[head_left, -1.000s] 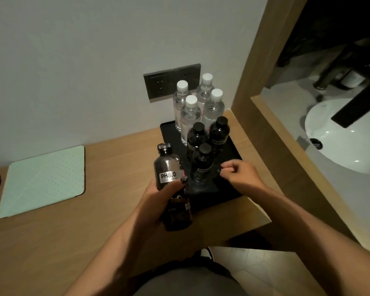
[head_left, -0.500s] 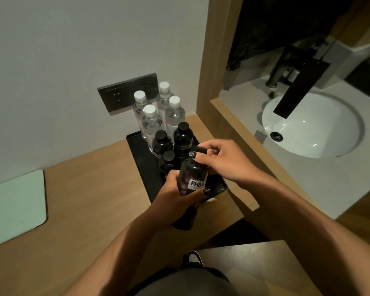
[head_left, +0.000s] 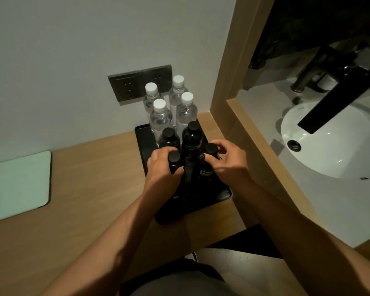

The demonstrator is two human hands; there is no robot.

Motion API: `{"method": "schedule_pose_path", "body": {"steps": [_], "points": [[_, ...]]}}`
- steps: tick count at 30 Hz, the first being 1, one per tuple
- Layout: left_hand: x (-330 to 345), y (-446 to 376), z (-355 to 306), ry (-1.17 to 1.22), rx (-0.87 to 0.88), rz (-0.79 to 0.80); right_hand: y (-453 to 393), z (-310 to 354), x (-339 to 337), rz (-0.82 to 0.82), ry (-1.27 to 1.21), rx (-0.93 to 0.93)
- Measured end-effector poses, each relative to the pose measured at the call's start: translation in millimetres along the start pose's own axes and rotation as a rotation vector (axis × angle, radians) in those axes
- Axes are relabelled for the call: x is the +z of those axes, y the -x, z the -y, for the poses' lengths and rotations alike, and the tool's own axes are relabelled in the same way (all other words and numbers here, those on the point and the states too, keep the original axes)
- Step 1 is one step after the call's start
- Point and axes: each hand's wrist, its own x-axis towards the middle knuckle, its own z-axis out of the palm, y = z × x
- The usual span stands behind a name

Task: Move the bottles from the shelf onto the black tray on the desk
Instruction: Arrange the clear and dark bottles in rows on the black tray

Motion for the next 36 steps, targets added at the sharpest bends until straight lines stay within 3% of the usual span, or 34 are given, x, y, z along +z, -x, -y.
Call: {"method": "schedule_pose_path", "body": {"steps": [8,29,36], "points": [[4,-5,4,-0.02,0.056,-0.008,-1,-5,23,-0.005,0.003,-0.109],[26,6,7,-0.04,0.043,-0.165,7,-13,33,-0.024,0.056,-0.146],[27,8,5,-0.019,0.052,-0.222,8,-5,20,0.09,0.009,-0.087]]}}
